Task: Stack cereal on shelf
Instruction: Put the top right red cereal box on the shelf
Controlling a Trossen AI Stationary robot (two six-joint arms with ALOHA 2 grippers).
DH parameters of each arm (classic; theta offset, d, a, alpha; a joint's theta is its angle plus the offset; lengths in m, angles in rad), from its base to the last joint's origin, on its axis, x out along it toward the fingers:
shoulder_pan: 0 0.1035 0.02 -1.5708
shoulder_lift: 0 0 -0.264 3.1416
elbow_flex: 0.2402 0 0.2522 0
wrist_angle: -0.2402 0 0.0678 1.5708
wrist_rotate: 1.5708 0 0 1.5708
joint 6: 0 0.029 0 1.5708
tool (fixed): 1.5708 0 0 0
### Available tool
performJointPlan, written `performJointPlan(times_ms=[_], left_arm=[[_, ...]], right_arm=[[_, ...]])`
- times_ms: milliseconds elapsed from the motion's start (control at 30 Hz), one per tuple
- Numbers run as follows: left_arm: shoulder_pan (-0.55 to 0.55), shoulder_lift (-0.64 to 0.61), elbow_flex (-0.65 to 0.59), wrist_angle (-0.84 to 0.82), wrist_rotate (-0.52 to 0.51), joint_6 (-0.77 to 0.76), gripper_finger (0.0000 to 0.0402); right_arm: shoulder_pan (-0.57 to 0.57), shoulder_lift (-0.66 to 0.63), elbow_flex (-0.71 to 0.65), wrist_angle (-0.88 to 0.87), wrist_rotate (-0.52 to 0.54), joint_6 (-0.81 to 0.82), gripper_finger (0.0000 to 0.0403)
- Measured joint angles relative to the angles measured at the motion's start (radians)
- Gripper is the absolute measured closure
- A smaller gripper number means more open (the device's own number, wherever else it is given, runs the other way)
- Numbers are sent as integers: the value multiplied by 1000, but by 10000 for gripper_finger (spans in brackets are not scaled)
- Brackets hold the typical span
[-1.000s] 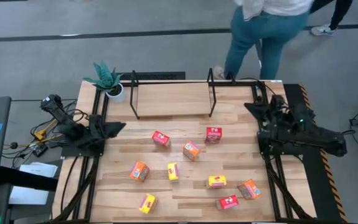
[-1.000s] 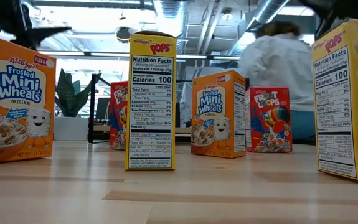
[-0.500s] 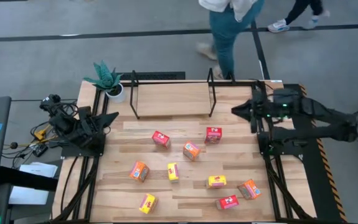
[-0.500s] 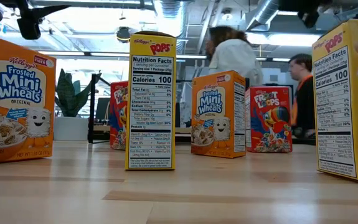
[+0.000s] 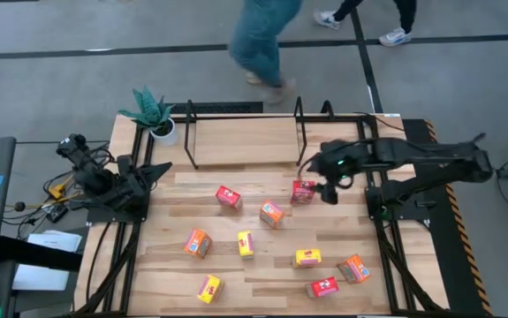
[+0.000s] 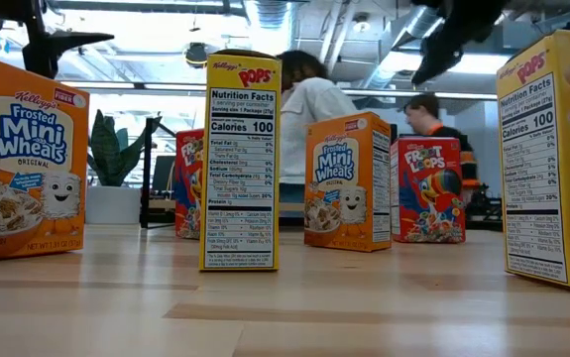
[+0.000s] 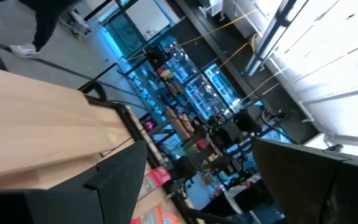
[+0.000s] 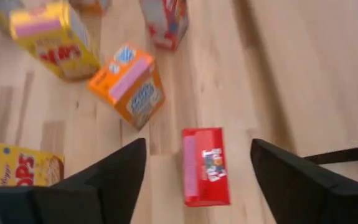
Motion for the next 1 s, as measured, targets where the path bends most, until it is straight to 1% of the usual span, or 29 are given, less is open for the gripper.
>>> performJointPlan(times_ms=[167,400,567,733,867,1000], left_arm=[[0,0,0,-66,-22,-46,116],[0,0,0,-139,-39,-100,116],[0,0,0,-181,-56,-135,116],[0,0,0,-214,-77,-157,116],[0,0,-1,-218,-96,-158,116],[0,0,-1,-243,-118,-164,116]], right_arm=[[4,120,0,-8,2,23,50],[1,230,-1,-18,10,16,42],[-6,273,-1,-26,33,14,51],[-6,278,-1,-34,34,15,63],[-11,274,-1,-67,54,16,84],[-24,278,-1,-106,59,3,113]])
